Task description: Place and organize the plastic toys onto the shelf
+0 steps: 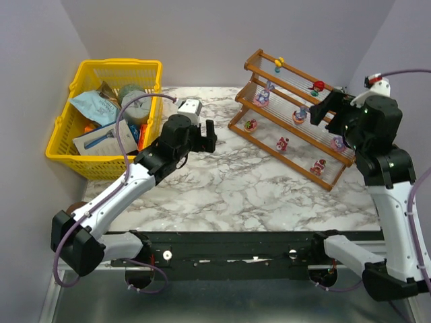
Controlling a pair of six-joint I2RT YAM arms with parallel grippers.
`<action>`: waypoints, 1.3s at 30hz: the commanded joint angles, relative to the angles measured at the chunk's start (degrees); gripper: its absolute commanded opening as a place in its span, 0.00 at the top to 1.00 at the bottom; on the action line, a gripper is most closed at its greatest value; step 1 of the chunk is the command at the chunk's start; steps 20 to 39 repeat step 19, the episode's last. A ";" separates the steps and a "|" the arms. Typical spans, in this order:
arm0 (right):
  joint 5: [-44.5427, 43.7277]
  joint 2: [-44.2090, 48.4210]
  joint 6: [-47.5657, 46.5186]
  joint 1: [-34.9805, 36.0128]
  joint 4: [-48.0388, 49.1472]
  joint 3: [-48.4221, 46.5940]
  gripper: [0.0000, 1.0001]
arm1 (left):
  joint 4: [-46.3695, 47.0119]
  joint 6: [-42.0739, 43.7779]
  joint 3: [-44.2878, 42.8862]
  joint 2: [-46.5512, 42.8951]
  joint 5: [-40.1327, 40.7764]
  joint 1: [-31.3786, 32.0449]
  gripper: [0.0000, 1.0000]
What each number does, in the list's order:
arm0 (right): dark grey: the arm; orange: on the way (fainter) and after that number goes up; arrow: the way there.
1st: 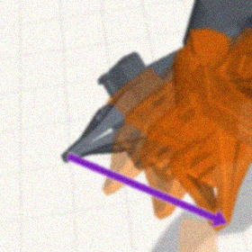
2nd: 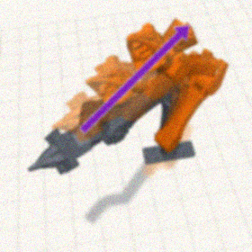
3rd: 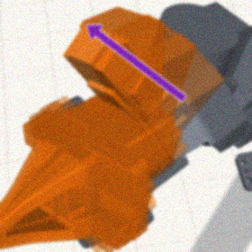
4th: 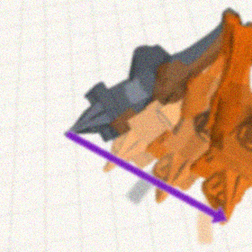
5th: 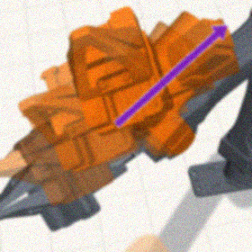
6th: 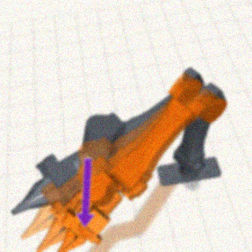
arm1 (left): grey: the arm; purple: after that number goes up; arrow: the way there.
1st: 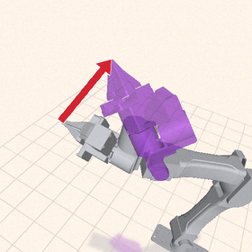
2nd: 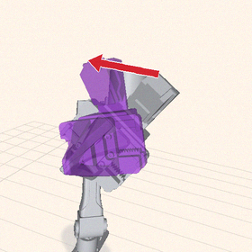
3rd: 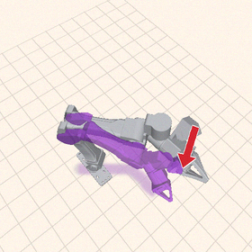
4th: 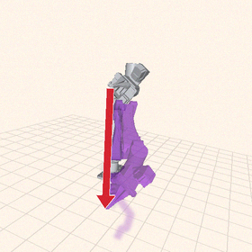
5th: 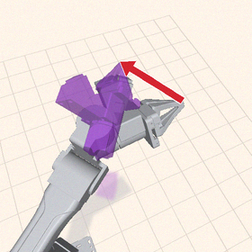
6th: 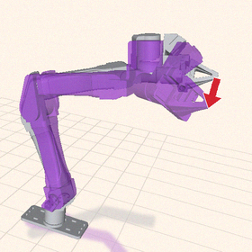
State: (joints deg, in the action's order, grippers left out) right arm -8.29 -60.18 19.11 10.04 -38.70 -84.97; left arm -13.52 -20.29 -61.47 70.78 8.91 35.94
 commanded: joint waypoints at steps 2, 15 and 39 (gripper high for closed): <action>-4.10 7.61 7.16 0.06 -12.87 5.51 0.00 | -7.22 -4.57 0.38 -5.82 4.18 -0.35 0.01; -2.70 15.10 5.76 0.06 -24.76 6.04 0.00 | -13.20 -6.25 -0.58 -10.66 6.21 -0.35 0.01; -1.11 14.48 6.29 -0.02 -27.22 4.29 0.00 | -13.81 -6.34 -0.93 -11.81 6.12 -0.35 0.01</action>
